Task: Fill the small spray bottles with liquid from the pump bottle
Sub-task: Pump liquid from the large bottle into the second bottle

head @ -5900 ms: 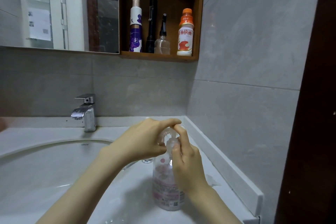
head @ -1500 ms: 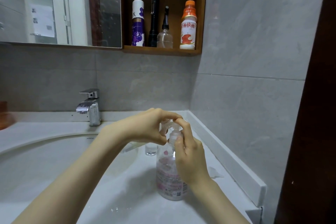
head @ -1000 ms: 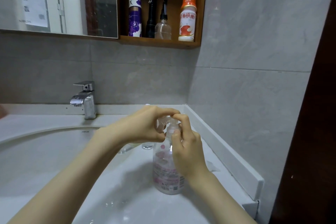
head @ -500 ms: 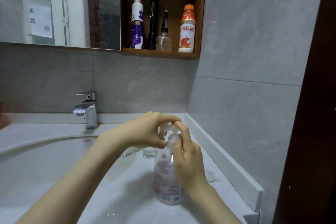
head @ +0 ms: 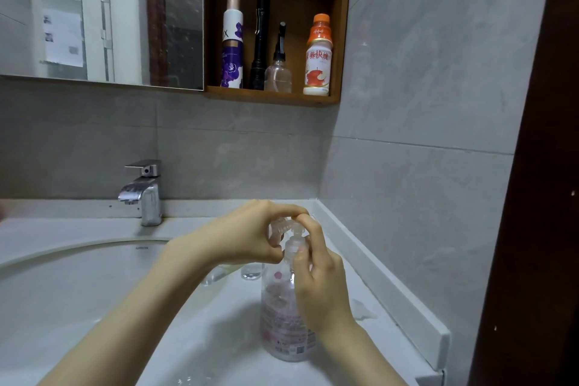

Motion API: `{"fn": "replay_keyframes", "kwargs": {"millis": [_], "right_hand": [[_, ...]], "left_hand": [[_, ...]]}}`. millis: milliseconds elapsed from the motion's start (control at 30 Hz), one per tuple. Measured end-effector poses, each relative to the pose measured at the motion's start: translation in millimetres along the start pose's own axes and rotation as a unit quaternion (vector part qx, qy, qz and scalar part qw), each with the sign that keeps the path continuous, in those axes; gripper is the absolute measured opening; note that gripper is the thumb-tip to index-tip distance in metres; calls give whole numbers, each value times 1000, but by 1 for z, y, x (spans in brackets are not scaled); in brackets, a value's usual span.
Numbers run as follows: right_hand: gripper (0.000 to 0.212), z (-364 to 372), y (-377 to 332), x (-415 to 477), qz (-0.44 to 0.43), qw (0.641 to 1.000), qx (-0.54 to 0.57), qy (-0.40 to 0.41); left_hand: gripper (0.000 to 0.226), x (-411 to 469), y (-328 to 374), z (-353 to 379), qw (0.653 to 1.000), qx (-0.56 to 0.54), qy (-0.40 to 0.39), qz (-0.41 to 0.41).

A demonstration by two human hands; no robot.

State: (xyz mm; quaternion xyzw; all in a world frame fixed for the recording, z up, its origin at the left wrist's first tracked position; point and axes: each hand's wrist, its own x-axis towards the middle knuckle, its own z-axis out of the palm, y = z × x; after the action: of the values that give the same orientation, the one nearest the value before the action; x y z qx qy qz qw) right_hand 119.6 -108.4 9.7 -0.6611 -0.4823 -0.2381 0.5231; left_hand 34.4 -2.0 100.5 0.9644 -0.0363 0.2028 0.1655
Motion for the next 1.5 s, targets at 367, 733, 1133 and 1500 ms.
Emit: {"fn": "replay_keyframes", "kwargs": {"millis": [367, 733, 1133, 1500], "right_hand": [[35, 2, 2, 4, -3, 1000, 5, 6], [37, 1, 5, 2, 2, 1000, -14, 10], [39, 0, 1, 1, 10, 1000, 0, 12], [36, 0, 3, 2, -3, 1000, 10, 16]], "left_hand": [[53, -3, -8, 9, 999, -25, 38, 16], [53, 2, -4, 6, 1000, -7, 13, 2], [53, -2, 4, 2, 1000, -12, 6, -7], [54, -1, -4, 7, 1000, -15, 15, 4]]}}
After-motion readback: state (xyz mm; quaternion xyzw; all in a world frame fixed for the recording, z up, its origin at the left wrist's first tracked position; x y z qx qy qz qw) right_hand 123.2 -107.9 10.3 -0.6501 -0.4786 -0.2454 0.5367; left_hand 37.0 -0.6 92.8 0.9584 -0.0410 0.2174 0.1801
